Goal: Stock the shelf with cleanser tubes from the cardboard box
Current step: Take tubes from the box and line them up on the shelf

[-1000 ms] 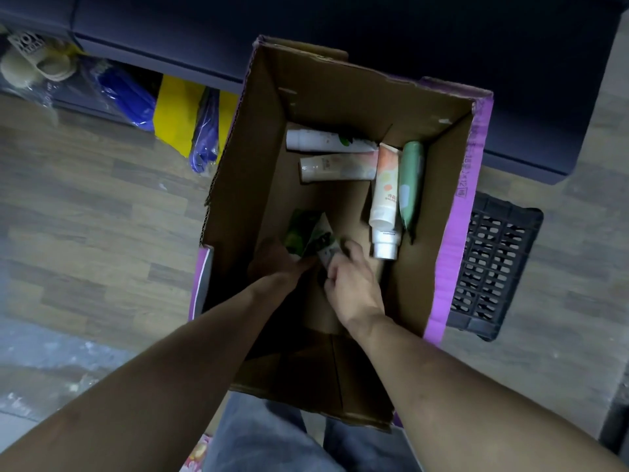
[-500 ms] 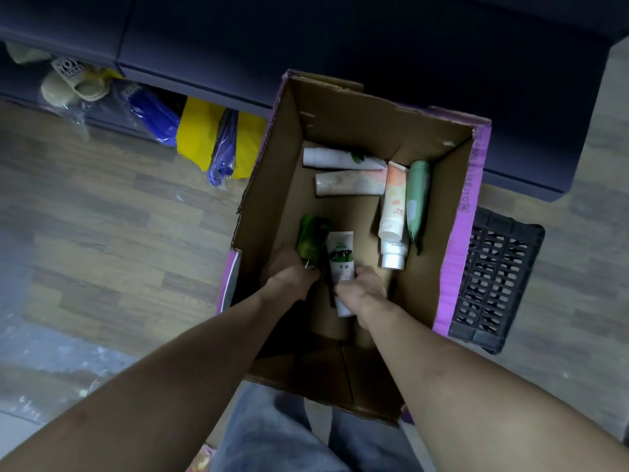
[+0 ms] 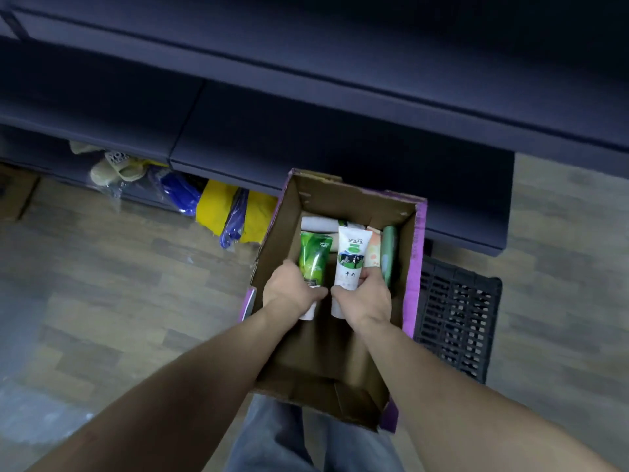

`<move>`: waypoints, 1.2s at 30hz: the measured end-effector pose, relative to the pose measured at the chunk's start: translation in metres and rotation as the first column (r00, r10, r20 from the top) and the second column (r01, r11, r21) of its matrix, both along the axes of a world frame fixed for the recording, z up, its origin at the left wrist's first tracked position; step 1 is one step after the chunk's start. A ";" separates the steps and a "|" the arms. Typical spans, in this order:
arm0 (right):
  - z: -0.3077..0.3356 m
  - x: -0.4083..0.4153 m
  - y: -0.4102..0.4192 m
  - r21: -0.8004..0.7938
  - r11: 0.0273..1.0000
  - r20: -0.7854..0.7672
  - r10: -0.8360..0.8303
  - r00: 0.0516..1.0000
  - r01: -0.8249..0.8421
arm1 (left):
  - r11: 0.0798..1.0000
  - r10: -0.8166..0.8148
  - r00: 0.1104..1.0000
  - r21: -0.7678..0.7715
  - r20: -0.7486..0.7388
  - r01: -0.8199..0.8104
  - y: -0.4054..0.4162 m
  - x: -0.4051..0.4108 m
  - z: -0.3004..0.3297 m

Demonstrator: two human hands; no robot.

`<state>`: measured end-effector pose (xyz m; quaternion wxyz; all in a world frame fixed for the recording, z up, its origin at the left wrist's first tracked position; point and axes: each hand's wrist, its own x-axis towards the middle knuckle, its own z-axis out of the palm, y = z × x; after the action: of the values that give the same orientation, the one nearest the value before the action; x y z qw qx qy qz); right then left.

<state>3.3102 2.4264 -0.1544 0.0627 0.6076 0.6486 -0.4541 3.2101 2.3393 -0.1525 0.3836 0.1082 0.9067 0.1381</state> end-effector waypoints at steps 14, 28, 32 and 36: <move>0.145 -0.019 0.029 0.361 0.933 -0.266 0.114 0.957 -0.011 | 0.949 0.138 0.939 0.312 -0.316 -0.034 0.025 -0.024 0.148; 0.305 -0.076 0.038 0.566 0.818 -0.487 0.229 0.843 0.105 | 0.801 0.328 0.814 0.599 -0.480 0.030 0.039 -0.072 0.311; 0.357 -0.095 0.042 0.605 0.776 -0.565 0.259 0.784 0.179 | 0.759 0.366 0.772 0.646 -0.520 0.075 0.043 -0.088 0.365; 0.408 -0.108 0.048 0.674 0.702 -0.599 0.335 0.727 0.232 | 0.705 0.402 0.723 0.694 -0.562 0.147 0.048 -0.103 0.418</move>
<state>3.2021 2.4742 0.2533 -0.4059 0.3510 0.7650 -0.3562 3.1071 2.3869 0.2656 -0.0563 0.2184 0.8651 0.4480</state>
